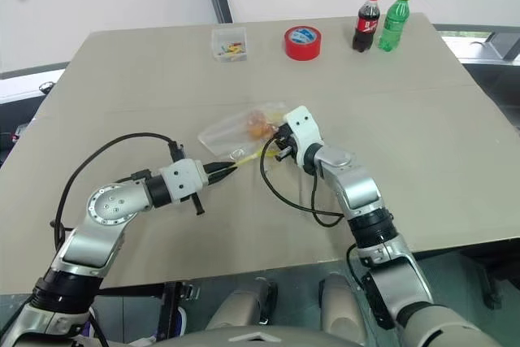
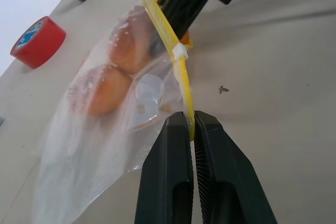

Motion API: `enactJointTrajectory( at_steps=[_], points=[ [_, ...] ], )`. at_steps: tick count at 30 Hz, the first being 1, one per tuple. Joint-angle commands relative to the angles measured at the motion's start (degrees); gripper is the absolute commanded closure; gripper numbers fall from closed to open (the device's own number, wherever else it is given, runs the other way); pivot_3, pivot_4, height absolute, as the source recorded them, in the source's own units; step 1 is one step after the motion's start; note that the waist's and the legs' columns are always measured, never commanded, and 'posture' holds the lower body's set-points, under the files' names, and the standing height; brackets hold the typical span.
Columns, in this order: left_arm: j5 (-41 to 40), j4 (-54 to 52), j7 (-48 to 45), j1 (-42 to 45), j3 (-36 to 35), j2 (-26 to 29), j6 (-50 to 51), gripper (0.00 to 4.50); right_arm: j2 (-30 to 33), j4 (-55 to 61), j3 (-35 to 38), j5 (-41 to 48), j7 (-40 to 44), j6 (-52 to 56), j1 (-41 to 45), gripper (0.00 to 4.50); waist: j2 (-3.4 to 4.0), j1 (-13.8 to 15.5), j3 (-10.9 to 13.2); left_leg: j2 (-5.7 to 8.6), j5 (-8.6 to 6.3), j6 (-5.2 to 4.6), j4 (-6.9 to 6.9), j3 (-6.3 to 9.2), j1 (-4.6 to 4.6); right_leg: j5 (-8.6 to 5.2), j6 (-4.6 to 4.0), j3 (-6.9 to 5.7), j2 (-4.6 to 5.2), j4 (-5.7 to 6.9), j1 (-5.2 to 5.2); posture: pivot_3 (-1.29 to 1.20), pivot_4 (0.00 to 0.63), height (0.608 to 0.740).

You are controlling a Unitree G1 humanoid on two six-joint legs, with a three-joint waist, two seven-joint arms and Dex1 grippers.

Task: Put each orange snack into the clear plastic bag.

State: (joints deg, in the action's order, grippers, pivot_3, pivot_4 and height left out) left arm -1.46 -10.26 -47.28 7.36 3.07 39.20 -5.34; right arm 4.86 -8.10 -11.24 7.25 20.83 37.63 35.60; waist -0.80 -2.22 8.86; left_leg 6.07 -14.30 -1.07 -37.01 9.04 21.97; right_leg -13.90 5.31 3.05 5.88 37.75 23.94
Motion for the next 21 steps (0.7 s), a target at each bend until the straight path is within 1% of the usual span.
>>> enactJointTrajectory(
  at_steps=[1, 5, 8, 12, 16, 17, 19, 21],
  points=[
    [-0.1, -2.5, 0.6, -0.7, -0.4, 0.2, -0.6, 4.5, -1.8, -2.4, 1.6, -1.9, -4.3, -2.8, 2.2, 4.35, 0.0, 0.0, 0.0, 0.0, 0.0, 0.0, 0.01, 0.0, 0.0, 0.0, 0.0, 0.0, 0.0, 0.0, 0.01, 0.0, 0.15, 0.74],
    [0.0, -2.8, 0.9, -1.3, -0.7, 0.1, -0.6, 4.5, -4.3, -5.8, 3.4, -2.5, -8.2, -3.4, 3.3, 4.35, 0.02, -0.3, 0.0, -0.01, 0.01, 0.01, 0.13, -0.03, 0.0, 0.0, -0.01, 0.05, -0.01, 0.03, 0.08, 0.0, 0.15, 0.74],
    [-0.1, -3.0, 1.0, -1.4, -0.8, 0.1, -0.6, 4.5, -4.7, -7.3, 3.8, -3.3, -9.1, -4.5, 4.0, 4.35, 0.03, -0.3, 0.0, -0.04, 0.0, 0.01, 0.16, -0.09, -0.03, 0.0, -0.01, 0.12, -0.05, 0.05, 0.08, 0.0, 0.15, 0.74],
    [-0.2, -2.7, 1.6, -1.2, -0.6, -0.7, -0.3, 4.5, -5.4, -8.9, 2.1, -2.4, -4.5, -8.7, 4.5, 4.35, 0.03, -0.3, 0.0, -0.04, 0.0, 0.0, 0.16, -0.1, -0.03, 0.0, -0.01, 0.11, -0.05, 0.03, 0.08, 0.0, 0.15, 0.74],
    [-0.8, -2.0, 2.8, -1.0, -1.3, -1.6, 0.8, 4.5, -5.1, -9.7, 1.9, -4.1, -5.0, -12.3, 4.1, 2.66, 0.05, -0.4, 0.0, -0.06, 0.0, 0.01, 0.17, -0.11, -0.03, 0.0, -0.01, 0.13, -0.07, 0.03, 0.09, 0.0, 0.15, 0.74],
    [-1.3, -1.8, 3.1, -0.9, -1.7, -1.9, 1.5, 4.5, -4.5, -9.1, 1.7, -4.8, -5.4, -12.7, 3.6, 2.07, 0.05, -0.3, 0.0, -0.06, 0.0, 0.01, 0.17, -0.11, -0.02, 0.0, -0.01, 0.13, -0.07, 0.04, 0.11, 0.0, 0.15, 0.74],
    [-2.2, -1.2, 3.6, -0.4, -2.6, -2.3, 2.6, 4.5, -3.0, -6.0, 1.5, -5.0, -4.0, -13.2, 2.1, 1.11, 0.05, -0.3, 0.0, -0.06, 0.0, 0.01, 0.17, -0.11, -0.02, 0.0, -0.01, 0.13, -0.07, 0.04, 0.11, 0.0, 0.15, 0.74],
    [-3.4, -0.6, 4.2, 0.4, -3.7, -2.8, 4.1, 4.5, -1.7, -2.1, 1.8, -4.1, -2.3, -12.8, 0.6, 1.11, 0.05, -0.1, 0.0, -0.06, 0.0, 0.01, 0.17, -0.1, 0.0, 0.0, -0.01, 0.11, -0.07, 0.02, 0.11, 0.0, 0.15, 0.74]
  ],
)
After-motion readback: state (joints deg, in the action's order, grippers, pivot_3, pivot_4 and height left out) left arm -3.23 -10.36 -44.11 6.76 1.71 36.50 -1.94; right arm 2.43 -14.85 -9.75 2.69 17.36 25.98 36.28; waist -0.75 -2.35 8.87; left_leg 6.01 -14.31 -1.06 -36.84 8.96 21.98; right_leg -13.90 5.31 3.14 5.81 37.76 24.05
